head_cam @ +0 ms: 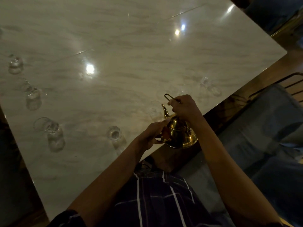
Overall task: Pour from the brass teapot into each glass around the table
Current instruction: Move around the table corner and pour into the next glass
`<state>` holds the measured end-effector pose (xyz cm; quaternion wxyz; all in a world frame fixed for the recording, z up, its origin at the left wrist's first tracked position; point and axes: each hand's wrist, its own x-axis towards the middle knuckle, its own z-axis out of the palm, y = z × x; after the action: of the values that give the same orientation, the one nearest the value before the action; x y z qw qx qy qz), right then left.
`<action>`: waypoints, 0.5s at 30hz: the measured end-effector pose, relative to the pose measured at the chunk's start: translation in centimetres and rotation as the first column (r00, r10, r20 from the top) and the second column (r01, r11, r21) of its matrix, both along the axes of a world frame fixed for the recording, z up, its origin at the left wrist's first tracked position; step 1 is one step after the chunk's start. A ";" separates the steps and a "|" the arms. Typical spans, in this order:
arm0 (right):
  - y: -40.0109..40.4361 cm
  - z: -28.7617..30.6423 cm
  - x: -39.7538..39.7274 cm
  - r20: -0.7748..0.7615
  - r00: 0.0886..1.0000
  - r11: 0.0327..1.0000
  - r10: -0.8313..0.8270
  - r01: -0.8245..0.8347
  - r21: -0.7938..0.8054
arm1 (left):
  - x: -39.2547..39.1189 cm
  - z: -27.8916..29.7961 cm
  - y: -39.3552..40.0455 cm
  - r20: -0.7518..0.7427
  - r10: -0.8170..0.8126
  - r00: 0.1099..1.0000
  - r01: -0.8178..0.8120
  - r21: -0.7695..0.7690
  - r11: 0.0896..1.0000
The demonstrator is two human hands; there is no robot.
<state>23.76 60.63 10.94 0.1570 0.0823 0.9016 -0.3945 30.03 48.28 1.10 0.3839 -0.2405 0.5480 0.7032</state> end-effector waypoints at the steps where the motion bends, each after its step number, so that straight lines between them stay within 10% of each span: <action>1: 0.0 0.0 0.0 -0.001 1.000 1.000 -0.001 0.001 -0.002 | 0.0 0.0 0.0 0.000 0.000 1.000 0.000 0.002 1.000; 15: -0.1 0.0 -0.2 0.002 1.000 1.000 -0.007 0.007 0.008 | -0.1 0.3 -0.3 -0.007 -0.029 1.000 0.029 0.002 1.000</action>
<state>23.54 60.51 10.95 0.1560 0.0865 0.9028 -0.3914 29.88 47.98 1.37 0.3926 -0.2294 0.5520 0.6990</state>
